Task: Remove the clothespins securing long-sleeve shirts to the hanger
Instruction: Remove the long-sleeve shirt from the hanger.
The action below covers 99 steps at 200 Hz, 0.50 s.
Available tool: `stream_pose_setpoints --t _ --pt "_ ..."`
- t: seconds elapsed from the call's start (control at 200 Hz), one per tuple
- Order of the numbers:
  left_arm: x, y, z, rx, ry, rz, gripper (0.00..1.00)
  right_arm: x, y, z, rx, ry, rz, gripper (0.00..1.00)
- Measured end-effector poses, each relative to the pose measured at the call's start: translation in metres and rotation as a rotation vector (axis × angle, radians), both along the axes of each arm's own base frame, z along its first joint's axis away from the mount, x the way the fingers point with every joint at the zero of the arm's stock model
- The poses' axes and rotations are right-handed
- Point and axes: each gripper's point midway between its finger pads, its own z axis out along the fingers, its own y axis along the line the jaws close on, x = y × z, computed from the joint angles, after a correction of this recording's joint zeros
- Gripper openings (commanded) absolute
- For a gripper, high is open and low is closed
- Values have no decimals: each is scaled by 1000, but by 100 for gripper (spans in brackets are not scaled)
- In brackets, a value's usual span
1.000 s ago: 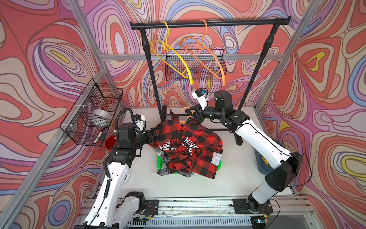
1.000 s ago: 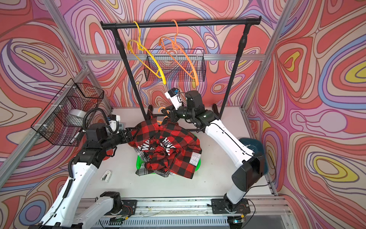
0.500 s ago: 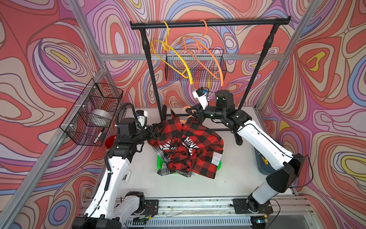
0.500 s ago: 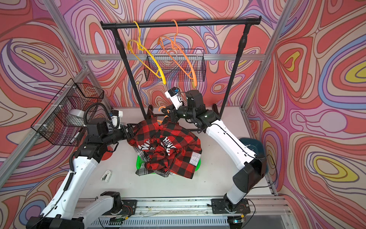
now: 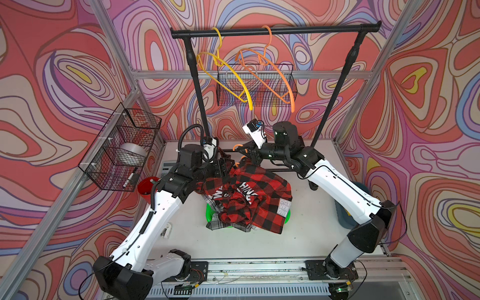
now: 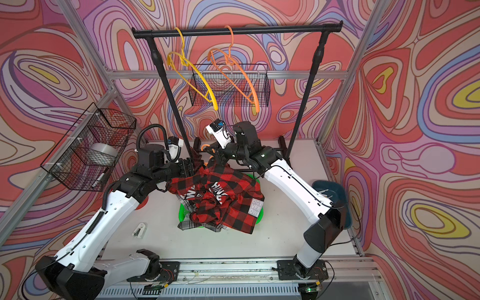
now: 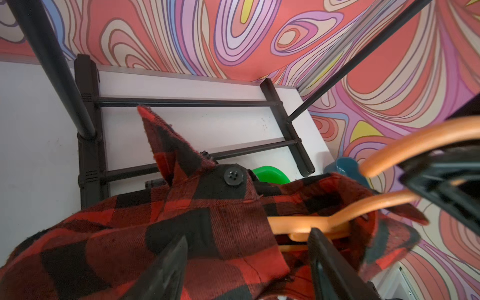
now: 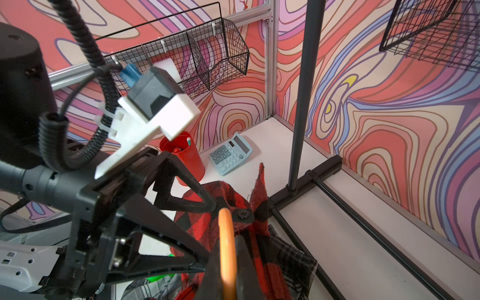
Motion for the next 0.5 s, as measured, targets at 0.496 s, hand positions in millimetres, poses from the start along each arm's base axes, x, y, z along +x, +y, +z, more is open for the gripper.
stream_pose_setpoints --t 0.496 --pt "9 0 -14 62 22 36 48 -3 4 -3 -20 -12 -5 0"
